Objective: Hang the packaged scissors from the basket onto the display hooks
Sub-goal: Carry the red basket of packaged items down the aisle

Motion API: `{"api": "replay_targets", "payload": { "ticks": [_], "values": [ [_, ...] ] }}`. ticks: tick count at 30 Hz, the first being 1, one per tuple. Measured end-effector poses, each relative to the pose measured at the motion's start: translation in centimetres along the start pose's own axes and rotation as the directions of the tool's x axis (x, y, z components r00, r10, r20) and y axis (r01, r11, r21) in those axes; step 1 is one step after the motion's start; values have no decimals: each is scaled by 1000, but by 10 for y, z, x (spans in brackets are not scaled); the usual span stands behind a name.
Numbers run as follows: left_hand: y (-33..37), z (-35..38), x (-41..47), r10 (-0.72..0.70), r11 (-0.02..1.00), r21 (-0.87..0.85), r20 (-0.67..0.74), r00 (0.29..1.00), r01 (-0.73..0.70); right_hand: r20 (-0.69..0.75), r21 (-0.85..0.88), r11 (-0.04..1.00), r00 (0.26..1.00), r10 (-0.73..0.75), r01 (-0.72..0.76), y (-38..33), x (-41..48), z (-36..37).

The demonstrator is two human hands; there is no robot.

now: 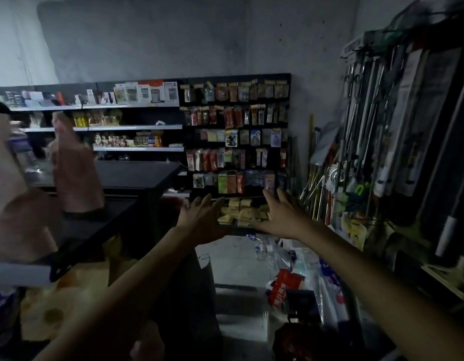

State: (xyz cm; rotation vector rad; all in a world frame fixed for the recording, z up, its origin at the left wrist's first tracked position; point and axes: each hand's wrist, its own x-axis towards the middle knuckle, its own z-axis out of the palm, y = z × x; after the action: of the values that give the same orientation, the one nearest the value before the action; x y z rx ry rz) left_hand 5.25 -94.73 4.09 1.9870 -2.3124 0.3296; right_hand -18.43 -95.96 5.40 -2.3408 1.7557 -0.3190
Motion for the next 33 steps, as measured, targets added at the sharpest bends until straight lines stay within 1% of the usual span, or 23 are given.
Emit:
{"api": "replay_targets", "payload": {
  "ticks": [2, 6, 10, 13, 19, 22, 25, 28, 31, 33],
  "values": [
    [-13, 8, 35, 0, 1000, 16, 15, 1000, -1, 8, 6, 1000, 1000, 22, -22, -4, 40, -2],
    [-44, 24, 103, 12, 999, 41, -19, 1000, -12, -13, 0, 999, 998, 54, -54, -9, 118, -2],
    [-62, 43, 164, 27, 998, 54, 3, 1000, -28, -33, -55, 997, 998, 50, -52, 0, 180, 8],
    [-68, 62, 210, 14, 999, 29, 9, 1000, -15, -57, -11, 998, 997, 57, -58, 13, 224, 16],
    [-73, 95, 308, 14, 999, -49, -6, 1000, -14, -58, 15, 996, 994, 94, -94, 46, 326, 31],
    [-78, 113, 369, 8, 999, -51, -26, 1000, -9, -69, 22, 997, 995, 72, -71, 67, 384, 33],
    [-85, 129, 438, 4, 998, -58, -5, 1000, -4, -90, 23, 999, 996, 26, -24, 95, 450, 32],
    [-95, 130, 505, -14, 998, -58, 11, 1000, 15, -88, 43, 999, 996, 26, -23, 124, 518, 24],
    [-111, 128, 564, -49, 997, -58, -21, 999, 48, -100, 76, 997, 995, 32, -25, 146, 577, 16],
    [-122, 130, 598, -65, 998, -23, -32, 997, 64, -117, 84, 996, 993, 34, -24, 155, 613, 13]
  ]
}}
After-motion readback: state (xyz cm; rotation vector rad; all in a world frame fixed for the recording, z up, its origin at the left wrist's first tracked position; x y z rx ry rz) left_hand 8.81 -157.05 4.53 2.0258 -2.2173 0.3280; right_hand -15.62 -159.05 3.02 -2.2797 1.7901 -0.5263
